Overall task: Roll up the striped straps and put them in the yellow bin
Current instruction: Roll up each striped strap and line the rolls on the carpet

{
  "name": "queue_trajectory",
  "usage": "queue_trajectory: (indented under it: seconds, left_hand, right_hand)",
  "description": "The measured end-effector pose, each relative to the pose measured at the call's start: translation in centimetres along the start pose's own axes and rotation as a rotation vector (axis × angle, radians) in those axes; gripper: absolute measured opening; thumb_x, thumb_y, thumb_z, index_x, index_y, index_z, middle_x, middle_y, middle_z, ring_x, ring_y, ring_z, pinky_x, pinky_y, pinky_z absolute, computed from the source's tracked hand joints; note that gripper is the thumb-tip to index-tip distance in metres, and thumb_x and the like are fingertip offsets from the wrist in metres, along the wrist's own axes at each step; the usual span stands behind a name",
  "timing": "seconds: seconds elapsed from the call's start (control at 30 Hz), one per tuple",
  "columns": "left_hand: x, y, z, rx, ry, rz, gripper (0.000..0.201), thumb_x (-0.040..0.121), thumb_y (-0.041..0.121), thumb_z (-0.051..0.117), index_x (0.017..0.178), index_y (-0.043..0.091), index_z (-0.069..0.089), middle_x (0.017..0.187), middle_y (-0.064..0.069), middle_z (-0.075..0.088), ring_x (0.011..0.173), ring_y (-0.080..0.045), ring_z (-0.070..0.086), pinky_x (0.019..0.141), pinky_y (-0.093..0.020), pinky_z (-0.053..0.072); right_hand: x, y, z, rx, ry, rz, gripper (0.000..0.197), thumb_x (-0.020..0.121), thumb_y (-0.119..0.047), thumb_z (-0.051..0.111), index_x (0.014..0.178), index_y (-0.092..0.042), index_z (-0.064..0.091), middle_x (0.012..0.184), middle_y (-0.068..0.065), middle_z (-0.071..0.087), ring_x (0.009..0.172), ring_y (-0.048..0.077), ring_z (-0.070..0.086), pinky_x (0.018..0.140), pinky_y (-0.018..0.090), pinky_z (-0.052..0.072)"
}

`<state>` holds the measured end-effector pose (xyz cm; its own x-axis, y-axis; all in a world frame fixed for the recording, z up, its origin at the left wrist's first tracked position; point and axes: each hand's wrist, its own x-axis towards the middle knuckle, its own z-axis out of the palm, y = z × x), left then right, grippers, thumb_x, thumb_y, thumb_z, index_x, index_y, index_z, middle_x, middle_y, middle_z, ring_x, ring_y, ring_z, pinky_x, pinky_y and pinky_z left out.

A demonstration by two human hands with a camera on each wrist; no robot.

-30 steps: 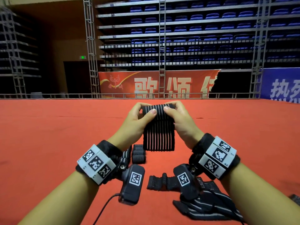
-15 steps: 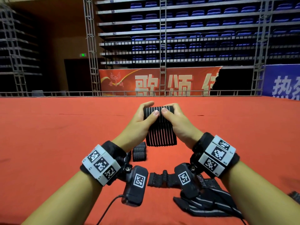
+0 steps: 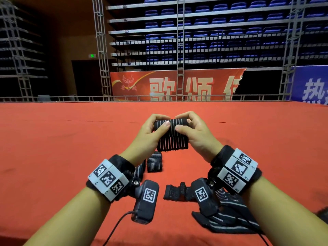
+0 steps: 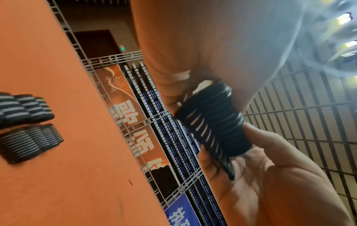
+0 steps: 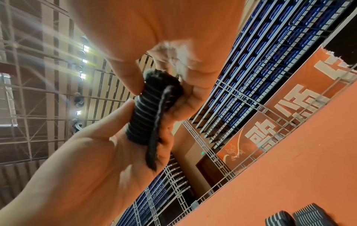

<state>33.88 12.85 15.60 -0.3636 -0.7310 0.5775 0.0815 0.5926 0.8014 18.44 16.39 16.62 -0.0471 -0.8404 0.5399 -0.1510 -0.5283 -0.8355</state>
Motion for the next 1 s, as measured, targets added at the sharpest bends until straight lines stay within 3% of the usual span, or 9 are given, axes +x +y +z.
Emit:
queue_trajectory:
  seconds: [0.13, 0.2, 0.3, 0.37, 0.43, 0.6, 0.73, 0.87, 1.0]
  left_hand:
    - [-0.3, -0.9, -0.2, -0.031, 0.001, 0.004, 0.032, 0.085, 0.031, 0.066, 0.115, 0.021, 0.06, 0.1, -0.01, 0.062, 0.093, -0.023, 0.062, 0.082, -0.045, 0.057]
    - [-0.5, -1.4, -0.1, -0.051, 0.001, -0.035, 0.036, 0.085, 0.034, 0.065, 0.12, 0.024, 0.059, 0.102, -0.009, 0.063, 0.093, -0.02, 0.064, 0.084, -0.042, 0.056]
    - [-0.6, -2.5, -0.1, -0.053, 0.022, -0.114, 0.021, 0.097, 0.032, 0.058, 0.117, 0.025, 0.058, 0.096, -0.006, 0.063, 0.077, -0.014, 0.064, 0.067, -0.032, 0.053]
    - [-0.7, -3.1, -0.4, -0.032, 0.049, -0.1, 0.015, 0.1, 0.018, 0.054, 0.114, 0.023, 0.055, 0.089, -0.003, 0.06, 0.067, -0.01, 0.06, 0.062, -0.027, 0.049]
    - [-0.6, -3.7, -0.8, -0.028, 0.055, -0.086, 0.021, 0.098, 0.011, 0.055, 0.116, 0.021, 0.054, 0.09, -0.004, 0.059, 0.07, -0.011, 0.06, 0.065, -0.027, 0.05]
    - [-0.4, -6.8, -1.6, -0.055, 0.11, -0.181, 0.02, 0.098, 0.017, 0.056, 0.117, 0.022, 0.052, 0.104, -0.012, 0.06, 0.083, -0.018, 0.063, 0.077, -0.036, 0.052]
    - [-0.2, -10.2, -2.2, -0.02, 0.167, -0.221, 0.018, 0.097, 0.017, 0.059, 0.114, 0.021, 0.052, 0.1, -0.015, 0.061, 0.08, -0.019, 0.064, 0.064, -0.032, 0.056]
    - [0.2, -15.0, -2.5, -0.004, 0.239, -0.362, 0.029, 0.095, 0.017, 0.061, 0.118, 0.013, 0.044, 0.103, -0.016, 0.061, 0.068, -0.008, 0.064, 0.05, -0.016, 0.047]
    - [0.9, -21.5, -2.5, 0.024, 0.257, -0.602, 0.021, 0.095, 0.017, 0.063, 0.106, 0.008, 0.047, 0.086, -0.011, 0.06, 0.058, -0.013, 0.06, 0.051, -0.021, 0.044]
  right_hand:
    - [-0.1, 0.7, 0.3, 0.071, -0.016, 0.114, 0.008, 0.097, -0.019, 0.054, 0.098, -0.011, 0.053, 0.087, 0.006, 0.054, 0.077, 0.02, 0.055, 0.064, 0.035, 0.048]
    - [-0.2, 1.2, 0.3, 0.052, -0.04, 0.096, 0.004, 0.097, -0.011, 0.053, 0.099, -0.009, 0.053, 0.082, 0.007, 0.053, 0.069, 0.02, 0.053, 0.054, 0.03, 0.046]
    - [0.0, 1.8, 0.4, 0.034, -0.016, 0.042, 0.015, 0.093, -0.001, 0.057, 0.107, -0.006, 0.053, 0.085, 0.008, 0.053, 0.066, 0.017, 0.055, 0.048, 0.025, 0.049]
    - [0.1, 2.3, 0.7, 0.072, -0.006, 0.113, 0.015, 0.095, -0.01, 0.057, 0.108, -0.009, 0.05, 0.09, 0.01, 0.054, 0.067, 0.018, 0.059, 0.047, 0.026, 0.05]
    - [0.3, 3.2, 1.0, 0.125, -0.022, 0.218, 0.013, 0.098, -0.016, 0.054, 0.105, -0.01, 0.047, 0.091, 0.013, 0.056, 0.06, 0.02, 0.06, 0.044, 0.026, 0.048]
    - [1.1, 5.9, 1.7, 0.132, 0.027, 0.233, 0.015, 0.093, 0.001, 0.055, 0.101, -0.008, 0.047, 0.092, 0.016, 0.054, 0.065, 0.024, 0.059, 0.042, 0.025, 0.048]
    - [2.0, 8.8, 2.8, 0.14, 0.025, 0.35, 0.023, 0.093, -0.008, 0.058, 0.112, -0.007, 0.045, 0.102, 0.015, 0.055, 0.064, 0.02, 0.062, 0.045, 0.028, 0.05]
    - [3.0, 14.3, 3.7, 0.007, 0.073, 0.481, 0.037, 0.091, -0.015, 0.064, 0.12, -0.005, 0.042, 0.112, 0.016, 0.058, 0.072, 0.022, 0.064, 0.046, 0.026, 0.049]
    - [4.3, 21.8, 4.8, -0.128, 0.04, 0.649, 0.033, 0.091, -0.022, 0.064, 0.111, -0.009, 0.04, 0.1, 0.015, 0.064, 0.062, 0.018, 0.063, 0.05, 0.028, 0.049]
